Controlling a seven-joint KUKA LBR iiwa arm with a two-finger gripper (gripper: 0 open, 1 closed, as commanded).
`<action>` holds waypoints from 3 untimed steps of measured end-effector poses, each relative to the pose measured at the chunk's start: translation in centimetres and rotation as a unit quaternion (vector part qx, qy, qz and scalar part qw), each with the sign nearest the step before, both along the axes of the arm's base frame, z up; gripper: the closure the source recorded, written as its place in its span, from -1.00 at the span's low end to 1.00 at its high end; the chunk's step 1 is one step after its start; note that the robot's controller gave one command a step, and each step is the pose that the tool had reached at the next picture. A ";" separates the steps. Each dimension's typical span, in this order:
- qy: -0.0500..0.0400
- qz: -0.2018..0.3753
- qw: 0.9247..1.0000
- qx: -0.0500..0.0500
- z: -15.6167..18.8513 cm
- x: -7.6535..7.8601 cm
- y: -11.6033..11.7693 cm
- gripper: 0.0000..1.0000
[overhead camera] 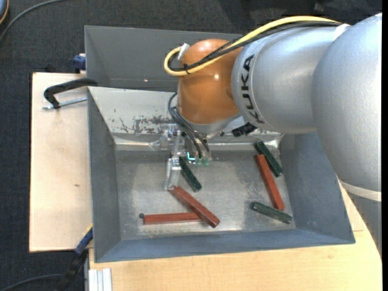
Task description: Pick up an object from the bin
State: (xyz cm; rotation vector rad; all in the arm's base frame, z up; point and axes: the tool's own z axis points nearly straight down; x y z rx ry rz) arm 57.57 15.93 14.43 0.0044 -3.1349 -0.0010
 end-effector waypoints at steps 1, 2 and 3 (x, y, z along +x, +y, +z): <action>-0.003 0.017 1.000 0.000 -7.6 -0.8 -5.2 -1.00; -0.006 0.179 0.984 0.000 -7.2 -1.5 -11.7 -1.00; -0.007 0.297 0.955 0.000 -6.0 -0.2 -16.4 -1.00</action>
Offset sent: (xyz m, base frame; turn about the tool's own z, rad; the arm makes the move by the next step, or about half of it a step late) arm -0.0082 -0.0505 -0.0743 -0.0374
